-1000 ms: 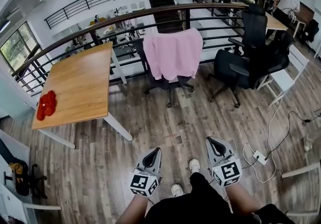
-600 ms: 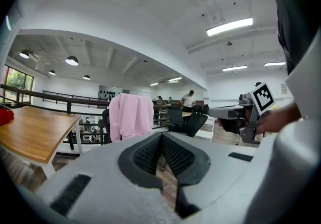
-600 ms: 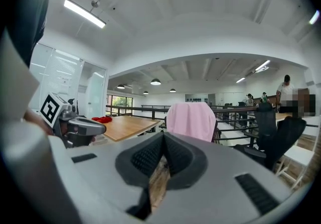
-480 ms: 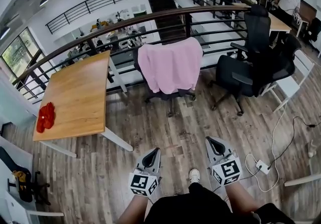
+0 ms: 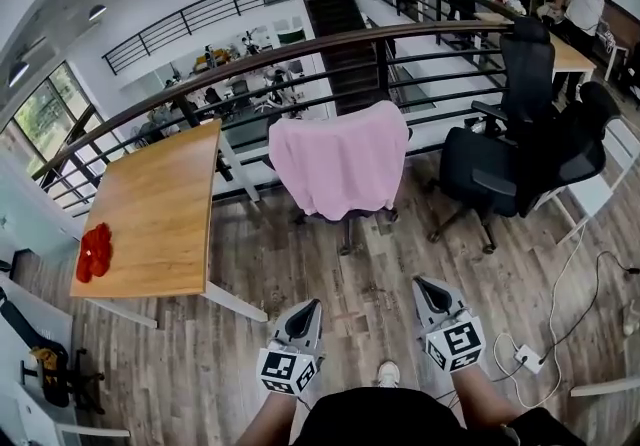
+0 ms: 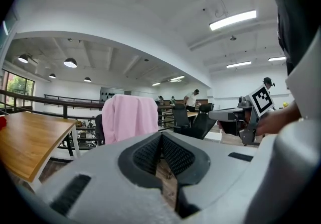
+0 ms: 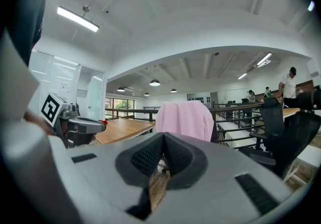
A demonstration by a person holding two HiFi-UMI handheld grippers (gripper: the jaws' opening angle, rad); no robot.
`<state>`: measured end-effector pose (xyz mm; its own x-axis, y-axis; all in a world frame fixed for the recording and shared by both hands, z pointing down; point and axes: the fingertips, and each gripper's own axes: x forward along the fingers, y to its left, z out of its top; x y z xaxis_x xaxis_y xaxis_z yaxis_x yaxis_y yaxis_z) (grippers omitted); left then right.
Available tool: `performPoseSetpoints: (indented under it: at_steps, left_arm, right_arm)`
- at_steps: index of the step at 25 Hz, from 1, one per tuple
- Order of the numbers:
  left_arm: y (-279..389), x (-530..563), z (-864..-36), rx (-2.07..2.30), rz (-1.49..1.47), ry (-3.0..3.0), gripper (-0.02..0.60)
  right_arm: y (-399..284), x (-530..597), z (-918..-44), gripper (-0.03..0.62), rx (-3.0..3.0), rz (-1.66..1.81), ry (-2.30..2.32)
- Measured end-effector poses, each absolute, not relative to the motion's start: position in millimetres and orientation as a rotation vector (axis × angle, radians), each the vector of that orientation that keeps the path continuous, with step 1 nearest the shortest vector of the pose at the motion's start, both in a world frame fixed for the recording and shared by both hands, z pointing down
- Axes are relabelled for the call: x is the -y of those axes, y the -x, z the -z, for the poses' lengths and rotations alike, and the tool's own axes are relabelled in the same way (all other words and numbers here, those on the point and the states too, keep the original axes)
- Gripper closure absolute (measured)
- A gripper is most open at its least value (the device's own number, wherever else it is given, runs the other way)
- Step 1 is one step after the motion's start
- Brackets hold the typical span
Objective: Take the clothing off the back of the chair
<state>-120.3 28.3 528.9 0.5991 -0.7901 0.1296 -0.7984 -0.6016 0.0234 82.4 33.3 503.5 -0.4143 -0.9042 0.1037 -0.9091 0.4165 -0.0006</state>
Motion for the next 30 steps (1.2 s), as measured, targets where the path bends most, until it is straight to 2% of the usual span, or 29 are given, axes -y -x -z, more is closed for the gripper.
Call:
performPoseSetpoints:
  at_steps: [12, 21, 30]
  left_arm:
    - [73, 31, -537, 1.386, -0.18, -2.708, 0.566]
    - [79, 80, -527, 1.449, -0.162, -2.715, 0.566]
    - [114, 173, -525, 1.52, -0.089, -2.688, 0.566]
  right_arm:
    - [-131, 28, -508, 0.589, 2.617, -0.096, -1.576]
    - [-125, 83, -507, 0.589, 2.647, -0.069, -1.536]
    - [-105, 165, -503, 0.589, 2.631, -0.03, -1.543]
